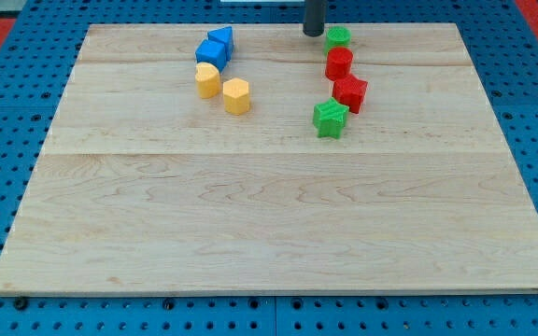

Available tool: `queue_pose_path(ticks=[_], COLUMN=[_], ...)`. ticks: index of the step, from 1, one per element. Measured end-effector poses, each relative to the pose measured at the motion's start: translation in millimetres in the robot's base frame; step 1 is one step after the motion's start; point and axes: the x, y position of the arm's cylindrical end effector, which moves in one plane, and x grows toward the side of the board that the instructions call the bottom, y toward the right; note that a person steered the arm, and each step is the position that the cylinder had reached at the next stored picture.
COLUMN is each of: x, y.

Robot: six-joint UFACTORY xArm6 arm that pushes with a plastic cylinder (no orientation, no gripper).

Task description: Push the green and red blocks together

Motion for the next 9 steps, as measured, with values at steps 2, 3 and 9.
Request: queue_pose_path(ticks=[2,3,9], x=[-2.7,-2.7,94.1], y=[29.4,29.4,28.7])
